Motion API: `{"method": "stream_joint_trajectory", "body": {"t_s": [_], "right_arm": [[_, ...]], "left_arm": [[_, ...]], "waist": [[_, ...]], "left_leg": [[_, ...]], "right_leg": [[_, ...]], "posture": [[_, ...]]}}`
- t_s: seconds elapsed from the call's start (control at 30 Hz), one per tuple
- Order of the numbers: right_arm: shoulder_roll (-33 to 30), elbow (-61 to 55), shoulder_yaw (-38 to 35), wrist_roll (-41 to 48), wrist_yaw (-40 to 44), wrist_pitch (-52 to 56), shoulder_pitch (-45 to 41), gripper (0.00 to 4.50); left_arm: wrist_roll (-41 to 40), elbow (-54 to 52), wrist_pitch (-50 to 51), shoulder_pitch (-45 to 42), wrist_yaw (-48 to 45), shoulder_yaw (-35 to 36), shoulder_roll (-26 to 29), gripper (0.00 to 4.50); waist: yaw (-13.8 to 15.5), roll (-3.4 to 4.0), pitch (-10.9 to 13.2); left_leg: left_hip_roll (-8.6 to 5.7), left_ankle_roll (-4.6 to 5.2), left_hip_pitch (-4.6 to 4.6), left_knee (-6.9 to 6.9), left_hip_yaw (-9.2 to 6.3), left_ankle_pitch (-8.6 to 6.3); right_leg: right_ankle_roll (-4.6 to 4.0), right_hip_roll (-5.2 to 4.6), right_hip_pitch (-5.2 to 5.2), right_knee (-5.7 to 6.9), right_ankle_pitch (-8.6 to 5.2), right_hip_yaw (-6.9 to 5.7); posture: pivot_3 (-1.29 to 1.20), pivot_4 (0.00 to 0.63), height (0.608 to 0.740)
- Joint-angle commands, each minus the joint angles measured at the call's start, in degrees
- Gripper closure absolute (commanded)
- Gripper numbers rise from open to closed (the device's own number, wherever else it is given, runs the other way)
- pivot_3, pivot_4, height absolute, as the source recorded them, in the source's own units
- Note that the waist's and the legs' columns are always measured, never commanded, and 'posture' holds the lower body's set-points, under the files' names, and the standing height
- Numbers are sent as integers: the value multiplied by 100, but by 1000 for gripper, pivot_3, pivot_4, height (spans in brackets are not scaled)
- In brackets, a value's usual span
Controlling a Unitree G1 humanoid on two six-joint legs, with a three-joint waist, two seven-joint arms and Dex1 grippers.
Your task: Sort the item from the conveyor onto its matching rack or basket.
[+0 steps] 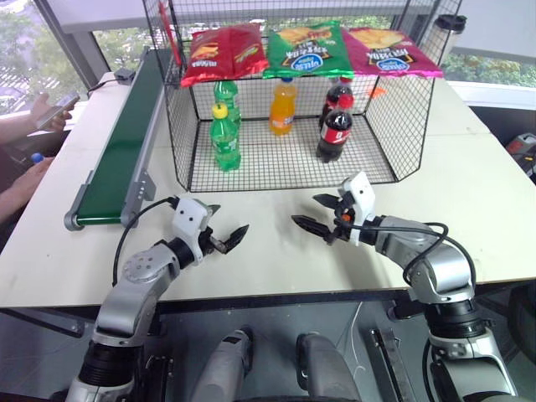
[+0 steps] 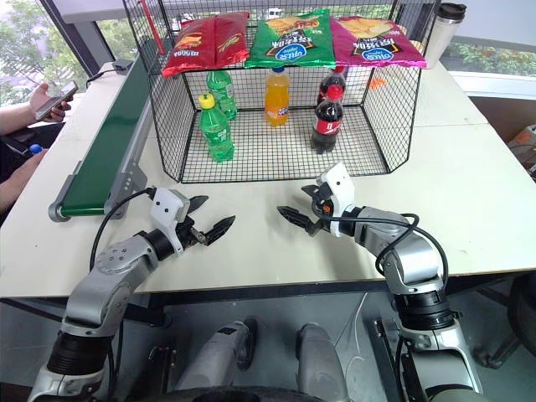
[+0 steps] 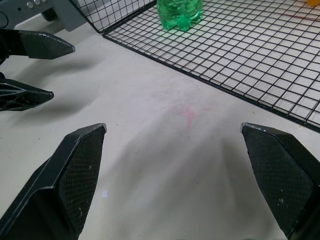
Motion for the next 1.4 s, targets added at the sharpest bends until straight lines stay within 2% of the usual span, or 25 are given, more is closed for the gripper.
{"method": "stream_joint_trajectory", "body": {"t_s": [0.03,0.63,1.03,1.27,1.4], "right_arm": [[-56,-266,-28,87,44,-19,-24,42],[-101,-402,-28,306,315,124,-13,42],[-114,-401,65,249,350,20,53,42],[-138,-469,45,305,346,66,72,42],[-143,-520,65,318,356,46,23,42]], "left_arm": [[-16,-118,-188,-67,33,62,-47,0],[-97,-303,-47,12,135,204,-29,0],[-641,-193,162,-122,692,707,-659,0],[-867,-341,352,-104,587,704,-500,0],[-562,-270,131,-188,697,581,-399,0]], "waist": [[0,0,0],[0,0,0],[4,-2,-1],[3,-3,-1],[6,-3,-1]], "left_leg": [[0,0,0,0,0,0],[3,0,0,0,1,0],[5,0,0,2,3,0],[8,0,0,3,5,0],[10,0,0,4,6,0]], "right_leg": [[0,0,0,0,0,0],[-1,2,0,0,1,0],[0,5,0,-1,2,0],[-4,17,0,-1,4,1],[-6,19,0,-1,5,2]], "posture": [[0,150,739],[0,150,739],[0,150,739],[0,150,739],[0,150,739]]}}
